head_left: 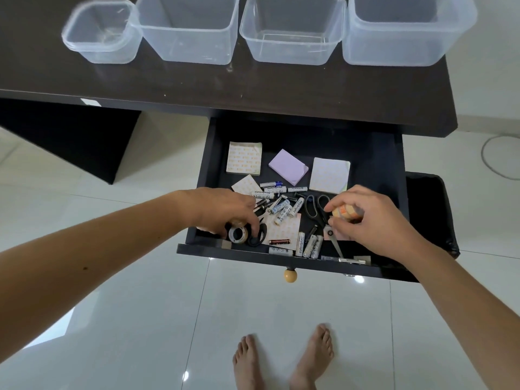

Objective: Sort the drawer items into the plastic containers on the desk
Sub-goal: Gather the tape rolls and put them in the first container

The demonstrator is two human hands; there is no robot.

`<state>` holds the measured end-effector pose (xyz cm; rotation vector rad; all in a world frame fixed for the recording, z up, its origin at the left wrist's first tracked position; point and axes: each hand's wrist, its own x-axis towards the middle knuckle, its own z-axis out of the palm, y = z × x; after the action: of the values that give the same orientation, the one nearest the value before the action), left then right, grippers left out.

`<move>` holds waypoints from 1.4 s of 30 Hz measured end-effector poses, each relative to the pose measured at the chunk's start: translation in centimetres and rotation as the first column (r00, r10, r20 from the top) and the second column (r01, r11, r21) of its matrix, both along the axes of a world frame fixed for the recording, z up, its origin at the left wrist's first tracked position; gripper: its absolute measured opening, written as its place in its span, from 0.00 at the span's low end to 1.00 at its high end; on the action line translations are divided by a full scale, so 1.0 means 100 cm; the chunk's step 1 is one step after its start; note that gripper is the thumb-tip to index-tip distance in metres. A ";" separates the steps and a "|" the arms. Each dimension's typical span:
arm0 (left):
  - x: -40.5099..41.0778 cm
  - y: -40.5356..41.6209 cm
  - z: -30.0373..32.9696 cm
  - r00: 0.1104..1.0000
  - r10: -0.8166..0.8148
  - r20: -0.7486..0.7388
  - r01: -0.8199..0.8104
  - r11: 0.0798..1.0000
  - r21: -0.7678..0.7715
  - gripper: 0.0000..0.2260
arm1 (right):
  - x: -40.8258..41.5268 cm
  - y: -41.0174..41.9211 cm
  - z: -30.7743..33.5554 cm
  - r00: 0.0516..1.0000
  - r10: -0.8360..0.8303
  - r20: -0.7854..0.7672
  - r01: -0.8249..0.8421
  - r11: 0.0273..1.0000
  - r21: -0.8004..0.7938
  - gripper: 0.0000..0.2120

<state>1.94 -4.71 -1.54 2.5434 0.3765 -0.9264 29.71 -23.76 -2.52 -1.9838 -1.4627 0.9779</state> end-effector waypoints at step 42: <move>-0.138 -0.021 0.009 0.249 0.872 0.421 -0.753 0.448 -0.482 0.14 | -0.151 0.121 -0.020 0.813 0.492 0.311 -0.502 0.863 -0.053 0.26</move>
<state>-11.90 -6.86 -0.62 1.8135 1.1854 0.3231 14.64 -11.64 -4.55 -1.8259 -2.2438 0.8462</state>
